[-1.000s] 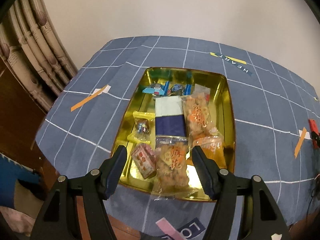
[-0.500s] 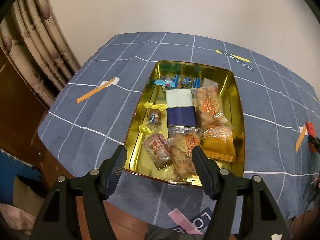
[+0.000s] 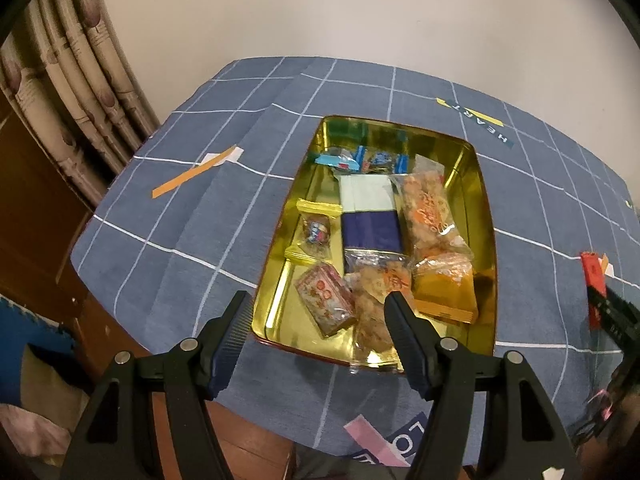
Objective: Organize snacks
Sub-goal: 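Carry the red packet over the gold tin with the right gripper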
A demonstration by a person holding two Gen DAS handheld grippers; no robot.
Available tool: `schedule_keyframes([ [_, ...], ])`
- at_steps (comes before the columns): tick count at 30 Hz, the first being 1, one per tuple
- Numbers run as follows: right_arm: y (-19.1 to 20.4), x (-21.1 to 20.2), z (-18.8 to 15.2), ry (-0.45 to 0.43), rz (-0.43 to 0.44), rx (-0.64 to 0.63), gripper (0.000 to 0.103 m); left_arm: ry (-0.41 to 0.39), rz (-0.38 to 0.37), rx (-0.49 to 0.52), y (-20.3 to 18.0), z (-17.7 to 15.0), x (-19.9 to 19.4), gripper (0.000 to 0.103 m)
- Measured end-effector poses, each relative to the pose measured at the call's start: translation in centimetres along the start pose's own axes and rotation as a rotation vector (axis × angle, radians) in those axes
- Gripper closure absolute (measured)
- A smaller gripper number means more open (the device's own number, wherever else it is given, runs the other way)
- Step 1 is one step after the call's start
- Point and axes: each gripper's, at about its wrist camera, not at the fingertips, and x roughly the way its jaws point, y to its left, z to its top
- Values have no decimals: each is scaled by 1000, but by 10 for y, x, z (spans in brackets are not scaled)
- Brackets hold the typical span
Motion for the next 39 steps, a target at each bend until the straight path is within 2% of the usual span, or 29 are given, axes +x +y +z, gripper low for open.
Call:
schedule_keyframes([
  [3, 25, -1, -3, 5, 33, -21, 52, -12, 16, -7, 6, 2, 0, 29],
  [8, 57, -6, -6, 24, 99, -41, 56, -42, 63, -6, 14, 7, -1, 29],
  [17, 88, -15, -7, 40, 178, -36, 58, -26, 39, -32, 20, 8, -1, 29],
  [22, 100, -22, 1, 28, 203, -43, 58, -10, 30, -51, 22, 7, 1, 29],
  [30, 131, -36, 19, -2, 253, -81, 58, -12, 65, -91, 34, 8, 2, 29],
  [39, 190, -48, 52, -22, 337, -155, 58, -2, 77, -109, 42, 10, 6, 29],
])
